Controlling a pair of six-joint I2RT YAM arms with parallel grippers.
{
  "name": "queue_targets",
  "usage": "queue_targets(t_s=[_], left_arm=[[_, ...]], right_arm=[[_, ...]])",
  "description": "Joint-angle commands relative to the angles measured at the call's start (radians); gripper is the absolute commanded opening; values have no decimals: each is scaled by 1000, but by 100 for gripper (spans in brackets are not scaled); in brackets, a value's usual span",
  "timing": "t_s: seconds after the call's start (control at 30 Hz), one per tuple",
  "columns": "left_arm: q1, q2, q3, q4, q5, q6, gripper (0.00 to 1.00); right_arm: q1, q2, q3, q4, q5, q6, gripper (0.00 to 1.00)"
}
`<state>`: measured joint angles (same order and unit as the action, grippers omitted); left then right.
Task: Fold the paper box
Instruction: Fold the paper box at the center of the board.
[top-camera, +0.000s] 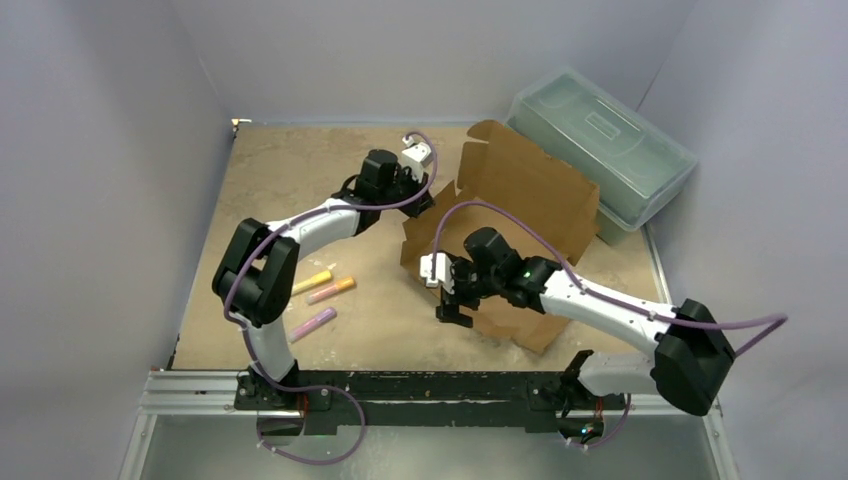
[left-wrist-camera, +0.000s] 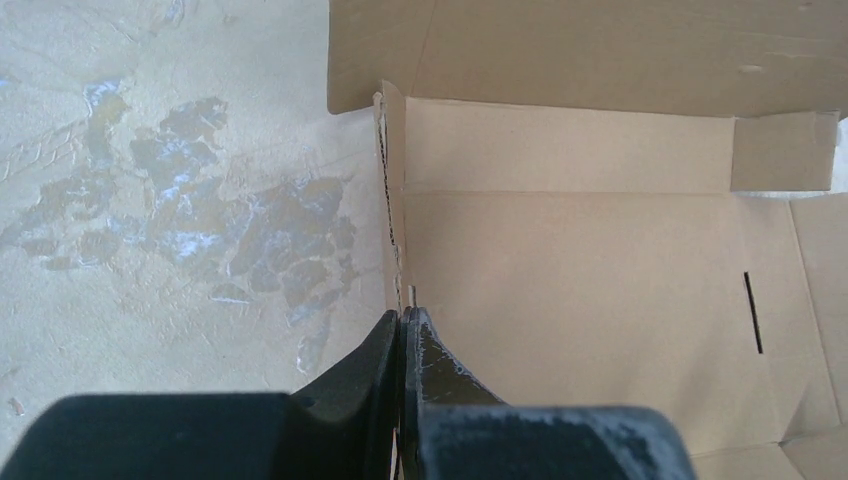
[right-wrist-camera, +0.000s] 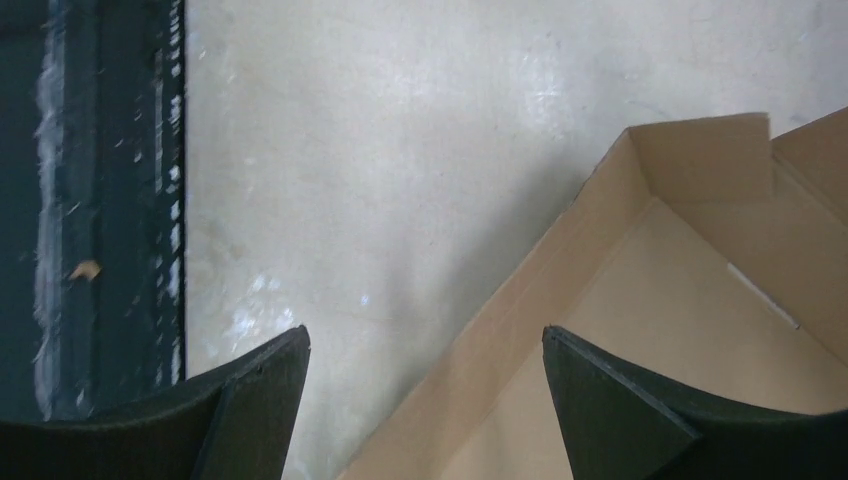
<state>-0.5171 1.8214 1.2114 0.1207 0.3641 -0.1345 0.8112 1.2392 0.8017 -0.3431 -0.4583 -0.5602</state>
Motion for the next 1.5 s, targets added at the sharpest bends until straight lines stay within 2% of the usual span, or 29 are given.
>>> queue_targets(t_s=[0.0,0.2,0.5,0.63,0.7,0.87,1.0,1.23,1.33,1.47], left_arm=[[9,17,49,-12,23,-49,0],[9,45,77,-26,29,-64,0],[15,60,84,-33,30,-69,0],[17,69,90,-32,35,-74,0],[17,75,95,-32,37,-79,0],[17,85,104,-32,38,-88,0],[19,87,106,-31,35,-96,0],[21,101,126,-26,34,-134,8],[22,111,141,-26,40,-151,12],[27,111,138,-16,42,-179,22]], right_arm=[[69,7,-35,286,245,126,88],[127,130,-48,335,360,166,83],[137,215,-29,340,498,192,68],[135,230,-20,340,535,215,58],[128,230,-18,340,523,241,51],[54,221,-3,319,489,270,24],[-12,210,4,283,418,305,12],[-72,231,32,246,240,384,5],[-91,236,41,236,216,403,3],[-114,239,48,228,199,413,2]])
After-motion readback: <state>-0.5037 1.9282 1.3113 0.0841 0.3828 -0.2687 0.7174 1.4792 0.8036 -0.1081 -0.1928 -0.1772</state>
